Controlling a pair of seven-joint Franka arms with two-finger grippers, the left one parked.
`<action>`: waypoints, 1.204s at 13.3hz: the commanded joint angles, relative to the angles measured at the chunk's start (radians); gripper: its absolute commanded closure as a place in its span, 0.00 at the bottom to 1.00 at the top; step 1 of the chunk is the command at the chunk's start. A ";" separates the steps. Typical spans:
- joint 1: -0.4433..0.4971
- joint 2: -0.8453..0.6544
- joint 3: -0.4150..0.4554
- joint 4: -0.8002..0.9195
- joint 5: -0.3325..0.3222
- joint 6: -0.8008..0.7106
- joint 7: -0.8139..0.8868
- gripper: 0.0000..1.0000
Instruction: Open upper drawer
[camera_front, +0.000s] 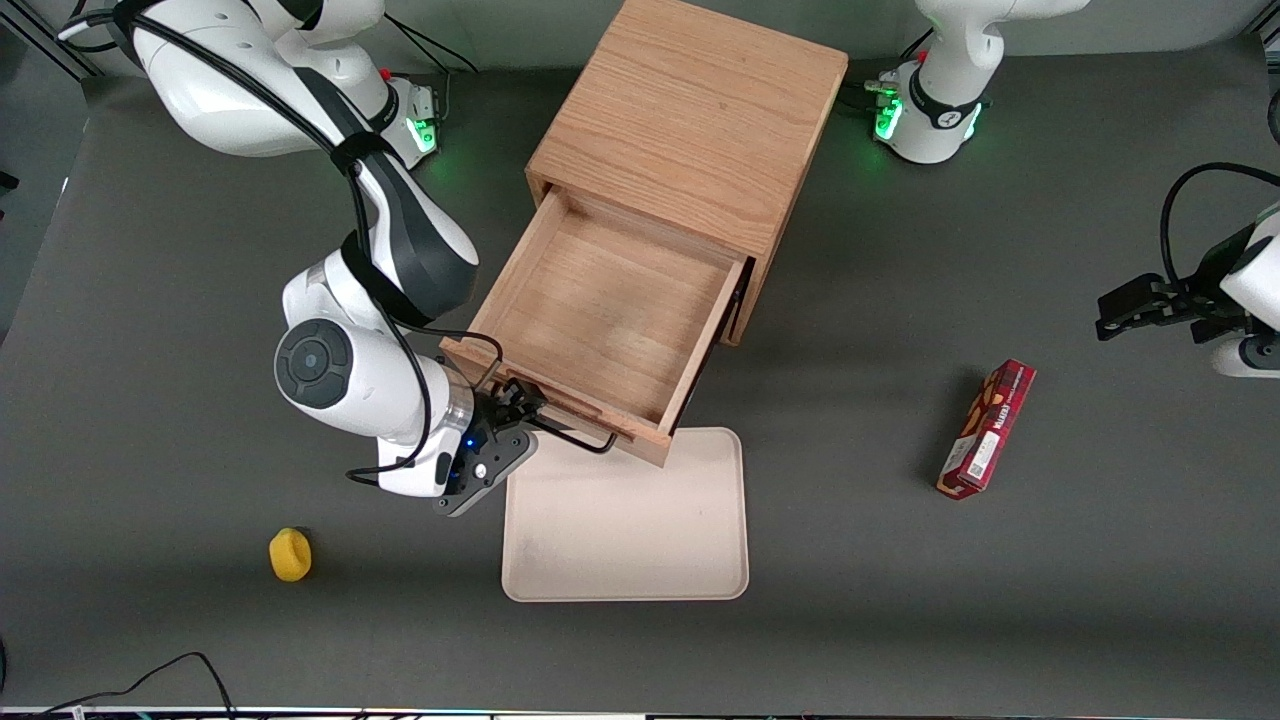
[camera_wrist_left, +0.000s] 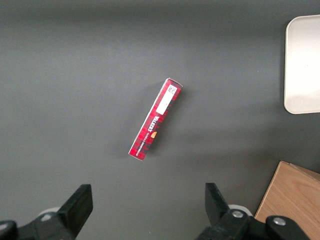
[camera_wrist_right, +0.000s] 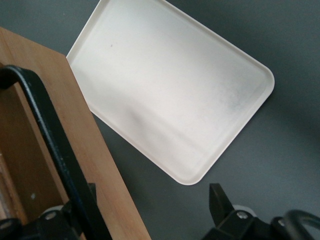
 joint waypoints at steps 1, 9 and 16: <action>-0.005 -0.013 0.006 0.023 0.040 0.004 -0.021 0.00; -0.013 -0.018 0.011 0.006 0.040 -0.016 -0.085 0.00; -0.028 -0.024 0.023 0.008 0.047 -0.056 -0.167 0.00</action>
